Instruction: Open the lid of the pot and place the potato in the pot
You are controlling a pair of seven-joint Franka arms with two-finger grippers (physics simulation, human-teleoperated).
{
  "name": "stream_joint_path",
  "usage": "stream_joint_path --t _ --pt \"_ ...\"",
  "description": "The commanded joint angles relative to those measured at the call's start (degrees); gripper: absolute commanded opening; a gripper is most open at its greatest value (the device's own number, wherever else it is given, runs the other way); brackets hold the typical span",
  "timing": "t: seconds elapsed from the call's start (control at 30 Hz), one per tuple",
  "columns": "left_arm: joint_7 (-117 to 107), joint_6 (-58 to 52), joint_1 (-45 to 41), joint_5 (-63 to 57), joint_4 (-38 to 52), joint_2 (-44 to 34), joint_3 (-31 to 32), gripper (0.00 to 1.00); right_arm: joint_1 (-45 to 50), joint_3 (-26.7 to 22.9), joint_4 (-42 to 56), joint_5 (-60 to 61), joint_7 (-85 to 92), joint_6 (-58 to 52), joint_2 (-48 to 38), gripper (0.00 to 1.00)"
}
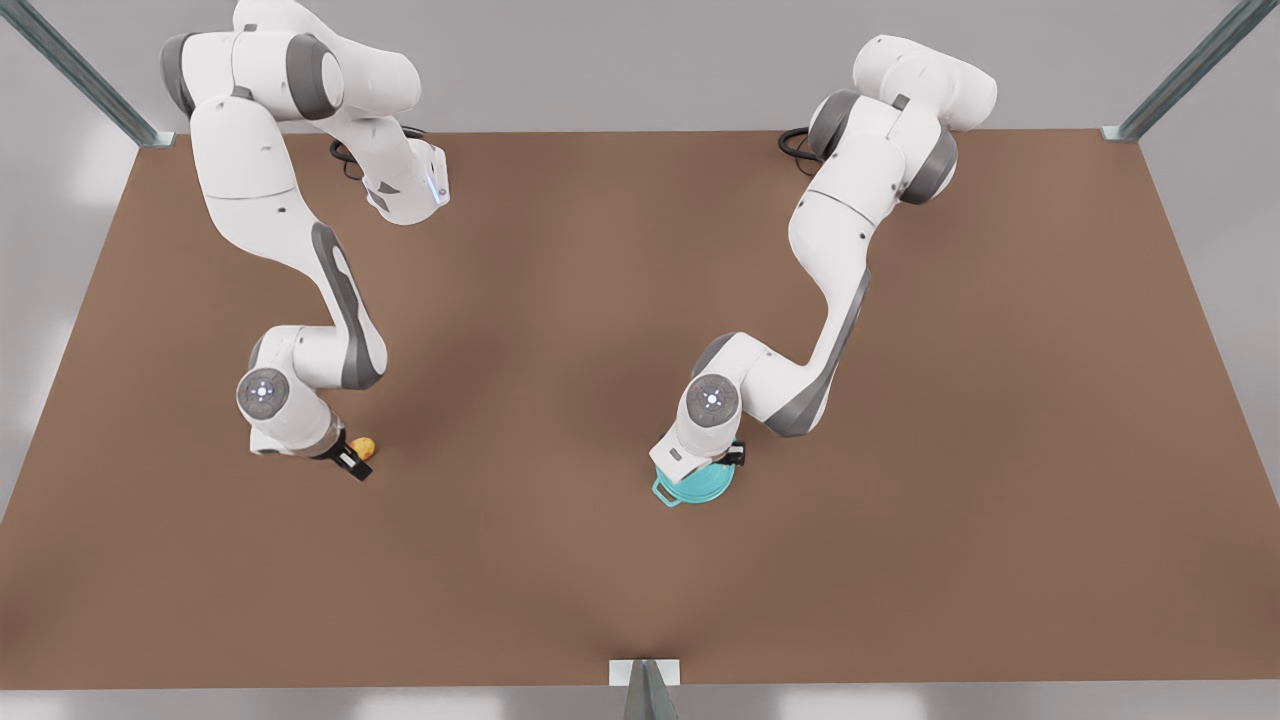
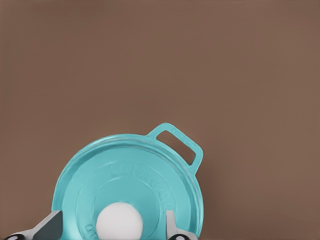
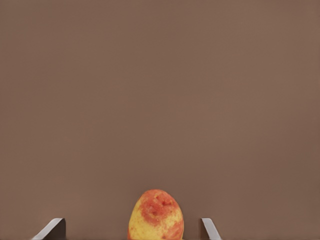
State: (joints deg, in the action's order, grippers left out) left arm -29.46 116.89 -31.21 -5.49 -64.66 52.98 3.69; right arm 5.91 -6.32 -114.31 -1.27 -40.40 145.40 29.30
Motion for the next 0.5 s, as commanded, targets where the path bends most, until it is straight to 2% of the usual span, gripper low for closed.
stream_joint_path --t 0.0,0.07,0.1,0.17,0.2,0.37,0.47 --pt "-2.9 1.6 0.1 -0.4 0.1 0.2 0.0 1.0 -0.1 0.0 -0.9 0.0 -5.1 5.5 0.0 1.0" --pt "-2.9 2.0 0.1 -0.4 0.1 0.5 0.0 1.0 -0.9 0.0 -0.9 -0.1 -5.1 6.9 1.3 1.0" --pt "-2.9 2.0 0.1 -0.4 0.1 0.6 0.0 0.95 -0.9 0.0 -0.9 -0.1 -5.0 6.9 1.9 1.0" --pt "-2.8 1.9 0.1 -0.4 0.2 0.5 0.0 0.5 -0.8 0.0 -0.9 -0.1 -5.0 6.9 2.5 1.0" --pt "-2.8 1.9 0.1 -0.4 0.2 0.5 0.0 0.43 -0.8 0.0 -0.9 -0.1 -5.0 6.9 2.7 1.0" --pt "-1.7 1.1 0.4 -0.5 0.8 0.2 -0.1 0.38 -0.5 0.1 -2.0 -0.1 -5.0 8.1 3.0 1.0" --pt "17.5 -4.3 7.0 -0.2 2.5 -0.7 -0.3 0.37 0.1 0.2 -2.1 -0.1 -5.1 8.8 3.7 1.0"
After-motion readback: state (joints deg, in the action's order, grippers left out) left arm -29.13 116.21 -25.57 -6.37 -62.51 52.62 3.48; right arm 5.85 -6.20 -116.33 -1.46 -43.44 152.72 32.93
